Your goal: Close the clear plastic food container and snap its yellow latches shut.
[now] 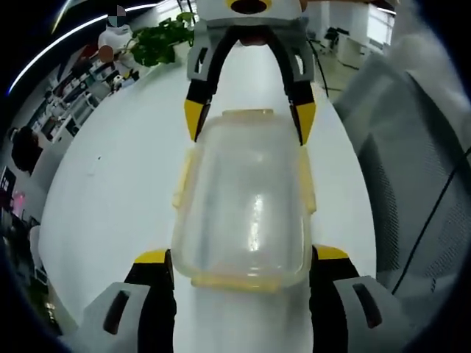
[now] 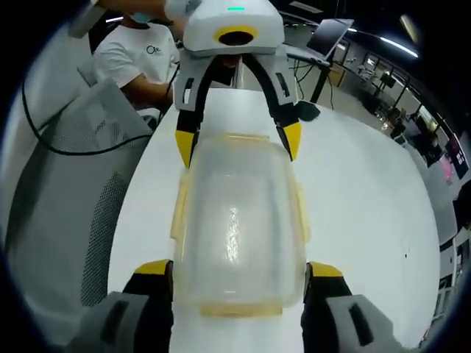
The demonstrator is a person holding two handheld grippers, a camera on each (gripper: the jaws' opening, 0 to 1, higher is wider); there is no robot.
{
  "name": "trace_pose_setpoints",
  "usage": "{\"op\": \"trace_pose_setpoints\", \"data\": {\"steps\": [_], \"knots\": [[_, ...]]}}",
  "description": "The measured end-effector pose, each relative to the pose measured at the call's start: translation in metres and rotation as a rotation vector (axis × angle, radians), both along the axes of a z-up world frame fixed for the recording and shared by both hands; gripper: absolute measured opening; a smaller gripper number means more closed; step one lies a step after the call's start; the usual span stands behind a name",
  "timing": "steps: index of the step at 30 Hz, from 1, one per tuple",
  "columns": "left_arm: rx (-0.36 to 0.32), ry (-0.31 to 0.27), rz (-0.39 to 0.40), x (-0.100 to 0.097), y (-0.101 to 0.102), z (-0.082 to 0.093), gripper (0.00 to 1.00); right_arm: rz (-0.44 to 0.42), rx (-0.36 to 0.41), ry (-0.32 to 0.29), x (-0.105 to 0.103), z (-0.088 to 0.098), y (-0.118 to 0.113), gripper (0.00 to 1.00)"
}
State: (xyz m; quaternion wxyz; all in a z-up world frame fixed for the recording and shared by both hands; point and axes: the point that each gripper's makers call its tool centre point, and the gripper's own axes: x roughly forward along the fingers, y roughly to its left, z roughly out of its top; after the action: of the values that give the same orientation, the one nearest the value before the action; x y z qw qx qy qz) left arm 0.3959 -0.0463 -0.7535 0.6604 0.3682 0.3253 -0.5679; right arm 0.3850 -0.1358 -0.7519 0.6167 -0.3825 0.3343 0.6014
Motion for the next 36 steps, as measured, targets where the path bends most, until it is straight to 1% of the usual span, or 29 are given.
{"op": "trace_pose_setpoints", "data": {"steps": [8,16,23,27,36], "knots": [[0.02,-0.001,-0.003,0.027,0.002,0.0,0.72,-0.003,0.005,-0.002,0.027,0.0,0.003,0.71],[0.019,-0.002,-0.001,0.054,0.001,-0.001,0.72,-0.006,0.014,-0.004,0.054,0.0,0.002,0.71],[0.021,-0.001,0.005,0.077,-0.001,0.0,0.72,0.002,0.006,-0.005,0.077,0.001,0.0,0.71],[0.019,0.0,0.004,0.083,-0.002,0.0,0.73,0.005,0.01,-0.001,0.083,0.001,-0.002,0.71],[0.017,-0.002,0.004,0.082,-0.002,0.0,0.73,0.001,0.009,-0.006,0.082,0.001,-0.002,0.71]]}}
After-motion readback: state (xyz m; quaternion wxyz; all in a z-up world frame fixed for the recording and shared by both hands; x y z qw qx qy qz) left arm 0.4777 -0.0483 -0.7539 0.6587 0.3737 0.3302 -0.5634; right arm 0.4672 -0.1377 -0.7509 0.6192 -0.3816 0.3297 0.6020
